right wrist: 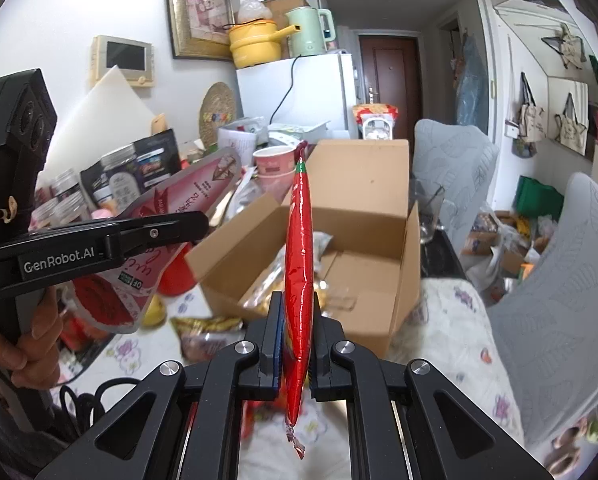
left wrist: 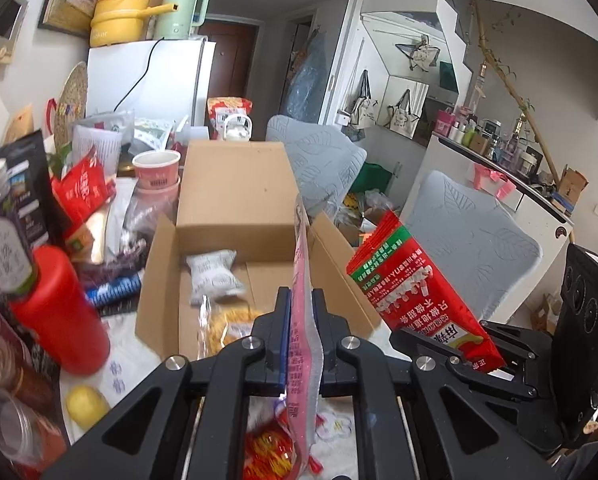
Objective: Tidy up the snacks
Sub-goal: 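Lift the pink tube with the left tool while the right tool carries the red stick, then drop the pink tube in the box with left tool while right tool drops red stick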
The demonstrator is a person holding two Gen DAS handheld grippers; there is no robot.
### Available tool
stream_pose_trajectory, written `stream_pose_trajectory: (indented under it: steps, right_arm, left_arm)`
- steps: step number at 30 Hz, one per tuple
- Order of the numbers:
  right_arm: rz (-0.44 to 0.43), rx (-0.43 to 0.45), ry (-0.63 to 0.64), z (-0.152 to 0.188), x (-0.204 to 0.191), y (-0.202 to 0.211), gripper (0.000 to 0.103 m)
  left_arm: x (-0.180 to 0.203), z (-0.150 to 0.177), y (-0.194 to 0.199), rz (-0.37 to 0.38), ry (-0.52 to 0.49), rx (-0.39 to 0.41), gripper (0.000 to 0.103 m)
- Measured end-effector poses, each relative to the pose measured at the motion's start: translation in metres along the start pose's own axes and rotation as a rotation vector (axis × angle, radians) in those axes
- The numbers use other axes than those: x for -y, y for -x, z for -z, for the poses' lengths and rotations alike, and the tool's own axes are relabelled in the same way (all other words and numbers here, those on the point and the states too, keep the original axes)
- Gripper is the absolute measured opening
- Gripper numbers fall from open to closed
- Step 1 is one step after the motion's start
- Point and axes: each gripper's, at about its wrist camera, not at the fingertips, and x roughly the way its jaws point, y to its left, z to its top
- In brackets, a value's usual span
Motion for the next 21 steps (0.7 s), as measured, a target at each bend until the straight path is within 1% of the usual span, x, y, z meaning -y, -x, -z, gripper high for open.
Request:
stream_pose_trajectory:
  steps: [8, 12, 17, 21]
  right_arm:
    - [0.0, 0.021, -0.003, -0.033, 0.017, -0.032, 0.01]
    - [0.01, 0.021, -0.007, -0.047, 0.025, -0.051, 0.01]
    - [-0.008, -0.001, -0.04, -0.06, 0.038, -0.073, 0.009]
    - [0.019, -0.003, -0.05, -0.071, 0.045, -0.09, 0.01]
  left_arm:
    - [-0.006, -0.039, -0.022, -0.009, -0.029, 0.052, 0.009]
    - [-0.011, -0.053, -0.039, 0.002, -0.025, 0.062, 0.009]
    - [-0.017, -0.065, -0.067, -0.016, -0.019, 0.057, 0.009]
    - [-0.024, -0.074, -0.087, -0.033, -0.005, 0.058, 0.009]
